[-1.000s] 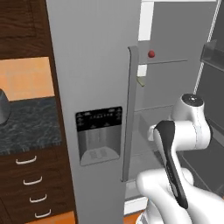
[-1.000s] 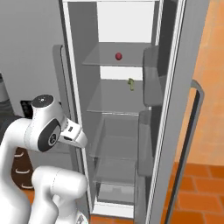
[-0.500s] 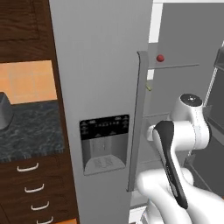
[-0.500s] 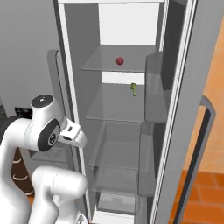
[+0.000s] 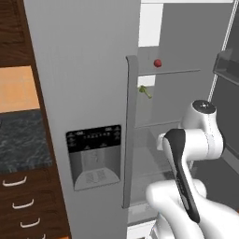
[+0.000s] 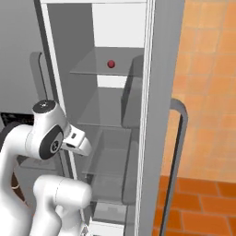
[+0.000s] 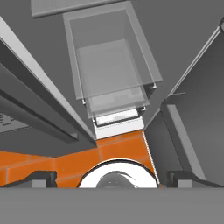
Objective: Take the strawberry from the fridge and place it on top of the pancake, located on the dining counter.
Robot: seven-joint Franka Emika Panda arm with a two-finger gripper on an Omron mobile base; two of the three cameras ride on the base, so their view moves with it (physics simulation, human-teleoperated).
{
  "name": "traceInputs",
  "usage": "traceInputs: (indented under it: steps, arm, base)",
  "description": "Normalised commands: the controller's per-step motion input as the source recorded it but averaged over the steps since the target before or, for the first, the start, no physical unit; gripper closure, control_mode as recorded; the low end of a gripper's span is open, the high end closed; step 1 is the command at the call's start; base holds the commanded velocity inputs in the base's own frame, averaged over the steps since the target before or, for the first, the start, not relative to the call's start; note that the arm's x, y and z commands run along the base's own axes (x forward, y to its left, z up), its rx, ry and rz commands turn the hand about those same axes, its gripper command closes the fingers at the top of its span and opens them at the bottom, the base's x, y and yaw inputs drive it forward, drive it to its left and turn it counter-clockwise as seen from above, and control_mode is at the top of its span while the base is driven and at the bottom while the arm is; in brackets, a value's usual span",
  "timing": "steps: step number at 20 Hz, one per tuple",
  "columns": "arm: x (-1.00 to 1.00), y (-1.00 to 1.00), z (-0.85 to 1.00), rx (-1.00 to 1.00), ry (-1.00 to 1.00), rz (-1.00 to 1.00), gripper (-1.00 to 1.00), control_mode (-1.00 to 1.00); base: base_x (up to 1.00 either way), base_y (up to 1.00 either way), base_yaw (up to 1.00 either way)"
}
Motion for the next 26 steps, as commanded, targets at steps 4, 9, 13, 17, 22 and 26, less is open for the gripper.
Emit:
traceInputs:
  steps: [4, 9, 13, 17, 22, 26]
  arm:
    - [0.00, 0.00, 0.00, 0.00, 0.00, 0.00, -1.00, 1.00]
    - [0.00, 0.00, 0.00, 0.00, 0.00, 0.00, -1.00, 1.00]
    - [0.00, 0.00, 0.00, 0.00, 0.00, 0.00, -1.00, 1.00]
    - [0.00, 0.00, 0.00, 0.00, 0.00, 0.00, -1.00, 1.00]
    - [0.00, 0.00, 0.00, 0.00, 0.00, 0.00, -1.00, 1.00]
    - [0.00, 0.00, 0.00, 0.00, 0.00, 0.00, -1.00, 1.00]
  base:
    - [0.47, -0.06, 0.00]
    - [0.50, -0.03, 0.00]
    - [0.12, -0.25, -0.02]
    - [0.05, -0.26, -0.07]
    - [0.11, -0.39, -0.10]
    - [0.14, -0.41, -0.06]
